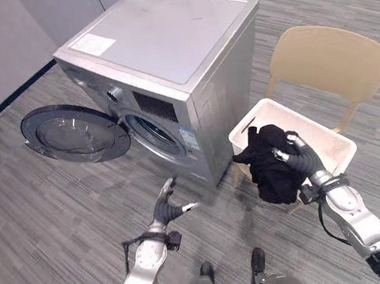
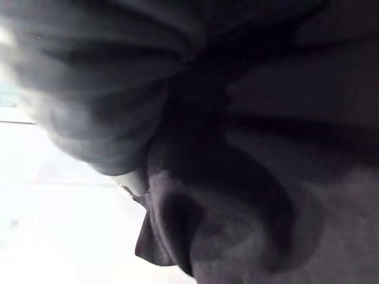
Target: Grab the laundry basket,head to the washer,open it,put in the laundry and shut it.
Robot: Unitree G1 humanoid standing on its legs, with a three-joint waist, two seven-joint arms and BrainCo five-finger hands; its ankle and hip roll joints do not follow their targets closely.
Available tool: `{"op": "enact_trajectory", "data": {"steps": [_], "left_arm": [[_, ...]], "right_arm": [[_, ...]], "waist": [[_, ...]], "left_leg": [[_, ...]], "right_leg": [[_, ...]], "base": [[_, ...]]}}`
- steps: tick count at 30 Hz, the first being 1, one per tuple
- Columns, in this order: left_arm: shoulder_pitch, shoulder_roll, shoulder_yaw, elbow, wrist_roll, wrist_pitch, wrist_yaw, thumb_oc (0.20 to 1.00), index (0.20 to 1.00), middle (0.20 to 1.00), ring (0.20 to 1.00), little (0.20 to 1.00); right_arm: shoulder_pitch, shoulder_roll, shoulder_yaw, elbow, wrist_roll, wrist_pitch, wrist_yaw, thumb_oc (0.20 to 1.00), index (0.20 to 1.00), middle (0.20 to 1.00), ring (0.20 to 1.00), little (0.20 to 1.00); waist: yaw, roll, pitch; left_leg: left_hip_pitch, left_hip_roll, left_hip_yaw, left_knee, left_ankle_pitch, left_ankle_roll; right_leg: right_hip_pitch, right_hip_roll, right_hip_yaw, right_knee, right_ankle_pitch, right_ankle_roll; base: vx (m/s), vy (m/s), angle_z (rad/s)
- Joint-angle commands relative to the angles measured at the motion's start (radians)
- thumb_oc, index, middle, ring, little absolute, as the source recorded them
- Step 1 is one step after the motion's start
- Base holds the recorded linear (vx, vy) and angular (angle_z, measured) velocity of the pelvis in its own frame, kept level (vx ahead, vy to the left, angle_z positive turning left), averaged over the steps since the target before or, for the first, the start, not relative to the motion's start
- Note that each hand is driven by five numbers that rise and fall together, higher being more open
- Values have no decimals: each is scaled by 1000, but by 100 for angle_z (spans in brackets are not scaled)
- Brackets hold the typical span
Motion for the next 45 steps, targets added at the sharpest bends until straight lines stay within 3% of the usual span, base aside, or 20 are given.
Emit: {"op": "enact_trajectory", "data": {"steps": [1,5,10,15,16,19,20,21,22,30,36,39,40,45], "left_arm": [[-29,22,-46,-61,73,-70,-2,1000,1000,1000,1000,1000],[-189,27,-161,-89,146,-79,8,1000,1000,1000,1000,1000],[-300,27,-233,-85,197,-79,34,1000,1000,1000,1000,1000],[-417,-40,-314,-10,256,-54,85,1000,1000,1000,1000,1000],[-438,-63,-328,20,277,-50,105,200,200,200,200,200],[-434,-78,-319,30,270,-45,131,200,200,200,200,200],[-426,-83,-308,30,256,-44,144,200,200,200,200,200],[-416,-85,-296,30,243,-44,154,200,200,200,200,200],[-394,-84,-276,27,223,-40,167,200,200,200,200,200],[-273,-65,-172,15,142,-30,188,200,200,200,200,200],[-96,-12,5,-28,80,-33,170,200,200,200,200,200],[-42,4,54,-44,69,-39,157,200,200,200,200,200],[26,22,108,-55,61,-42,133,200,200,200,200,200],[200,38,234,-22,37,-42,68,200,200,200,200,200]], "right_arm": [[-54,31,16,-75,73,-82,36,200,200,200,200,200],[-172,89,145,-67,181,-62,64,200,200,200,200,200],[-268,126,215,-45,245,-55,64,200,200,200,200,200],[-333,219,294,-3,301,-46,45,200,200,200,200,200],[-346,255,324,15,323,-45,45,200,200,200,200,200],[-345,275,346,30,329,-44,39,200,200,200,200,200],[-339,277,355,36,323,-40,36,278,278,278,278,278],[-331,276,356,38,317,-39,34,545,545,545,545,545],[-302,270,360,41,311,-27,35,1000,1000,1000,1000,1000],[-212,201,311,32,238,1,26,1000,1000,1000,1000,1000],[-43,45,108,-72,-42,-17,0,1000,1000,1000,1000,1000],[29,7,33,-92,-114,-27,-8,1000,1000,1000,1000,1000],[112,-31,-40,-100,-187,-33,-5,1000,1000,1000,1000,1000],[290,-76,-162,-11,-347,-22,12,1000,1000,1000,1000,1000]], "waist": [[-5,-23,-74],[2,-37,-87],[11,-48,-106],[7,-44,-136],[5,-41,-142],[5,-39,-144],[5,-38,-146],[5,-37,-147],[4,-35,-151],[2,-30,-158],[-9,-28,-168],[-14,-27,-171],[-18,-24,-172],[-22,-18,-167]], "left_leg": [[-74,-51,-20,-81,45,55],[-38,-68,-32,-128,44,61],[-3,-75,-25,-157,41,67],[49,-83,-14,-205,44,75],[63,-86,-13,-221,48,77],[75,-87,-12,-231,50,78],[78,-87,-13,-233,50,79],[82,-87,-13,-235,50,79],[86,-87,-15,-239,51,79],[92,-91,-15,-242,53,78],[96,-89,-14,-242,54,76],[98,-88,-14,-242,53,77],[100,-87,-15,-242,53,77],[101,-84,-17,-242,54,77]], "right_leg": [[63,-27,0,7,-142,157],[73,-38,10,12,-129,169],[78,-40,20,17,-123,180],[96,-39,34,13,-120,189],[102,-38,38,10,-119,191],[106,-38,40,7,-117,192],[109,-38,41,5,-116,192],[111,-39,40,3,-115,192],[114,-39,41,-1,-114,193],[127,-42,36,-10,-107,195],[137,-43,33,-17,-105,196],[139,-43,34,-18,-105,197],[141,-41,34,-16,-108,198],[143,-36,28,-11,-116,194]], "base": [[75,156,78],[21,126,22],[19,60,0],[36,61,-4],[22,35,-17],[8,24,-14],[3,19,-7],[2,22,-10],[7,20,-10],[0,2,-1],[3,-3,1],[0,0,0],[0,0,0],[6,-41,-3]]}}
